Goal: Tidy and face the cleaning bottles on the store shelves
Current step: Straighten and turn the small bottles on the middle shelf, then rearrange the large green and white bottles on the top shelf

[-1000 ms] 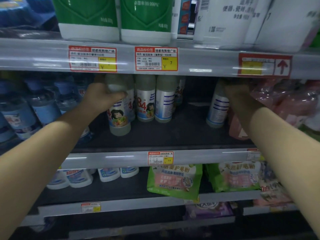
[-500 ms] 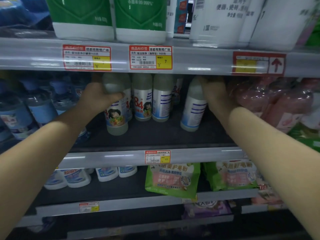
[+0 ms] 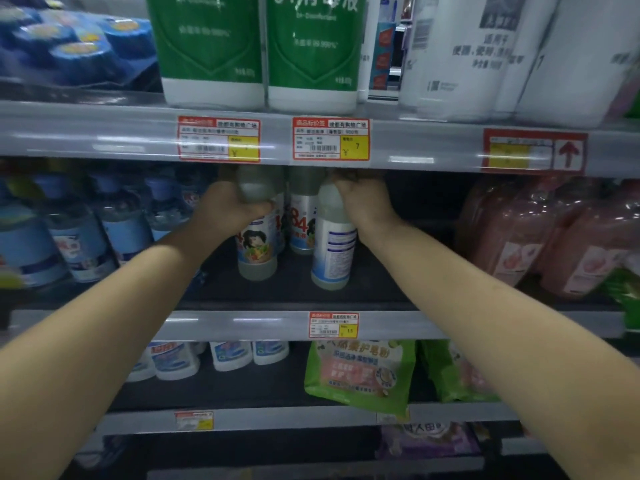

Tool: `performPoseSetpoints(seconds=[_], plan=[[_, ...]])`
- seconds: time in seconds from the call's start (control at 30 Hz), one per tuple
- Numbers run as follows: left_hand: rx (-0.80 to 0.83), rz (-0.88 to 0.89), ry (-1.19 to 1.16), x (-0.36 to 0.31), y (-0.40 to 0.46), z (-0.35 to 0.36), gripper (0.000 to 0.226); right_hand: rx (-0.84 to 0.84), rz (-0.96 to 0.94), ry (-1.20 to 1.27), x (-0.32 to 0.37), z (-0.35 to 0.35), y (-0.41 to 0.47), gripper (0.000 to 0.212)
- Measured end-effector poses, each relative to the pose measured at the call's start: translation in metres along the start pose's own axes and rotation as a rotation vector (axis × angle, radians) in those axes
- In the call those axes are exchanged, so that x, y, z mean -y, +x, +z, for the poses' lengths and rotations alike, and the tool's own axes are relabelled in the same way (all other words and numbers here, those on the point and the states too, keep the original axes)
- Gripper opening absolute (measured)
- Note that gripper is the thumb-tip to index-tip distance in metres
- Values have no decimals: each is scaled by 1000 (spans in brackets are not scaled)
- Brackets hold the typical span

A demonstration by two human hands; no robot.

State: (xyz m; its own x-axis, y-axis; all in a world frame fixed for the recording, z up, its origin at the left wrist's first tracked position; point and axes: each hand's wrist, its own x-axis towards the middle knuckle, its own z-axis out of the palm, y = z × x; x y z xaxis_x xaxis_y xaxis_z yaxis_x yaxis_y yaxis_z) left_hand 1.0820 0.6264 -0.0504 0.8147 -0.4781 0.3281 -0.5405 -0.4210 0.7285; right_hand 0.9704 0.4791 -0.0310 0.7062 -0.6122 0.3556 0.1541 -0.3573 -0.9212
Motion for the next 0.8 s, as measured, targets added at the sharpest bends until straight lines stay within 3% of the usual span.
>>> performPoseSetpoints(seconds=[0.53, 0.6, 0.67, 0.73, 0.8], plan=[[82, 63, -20, -1, -4, -6, 21, 66, -156, -98, 2, 32, -4, 30], [89, 89, 59, -1, -8, -8, 27, 103, -152, -177, 2, 29, -10, 28], [36, 154, 205, 1, -13, -12, 48, 153, -159, -264, 2, 27, -16, 25], [-19, 154, 321, -4, -22, -18, 77, 198, -160, -423, 6, 24, -21, 30], [-37, 158, 349, -13, -33, -24, 82, 207, -131, -594, 14, 18, -30, 41]])
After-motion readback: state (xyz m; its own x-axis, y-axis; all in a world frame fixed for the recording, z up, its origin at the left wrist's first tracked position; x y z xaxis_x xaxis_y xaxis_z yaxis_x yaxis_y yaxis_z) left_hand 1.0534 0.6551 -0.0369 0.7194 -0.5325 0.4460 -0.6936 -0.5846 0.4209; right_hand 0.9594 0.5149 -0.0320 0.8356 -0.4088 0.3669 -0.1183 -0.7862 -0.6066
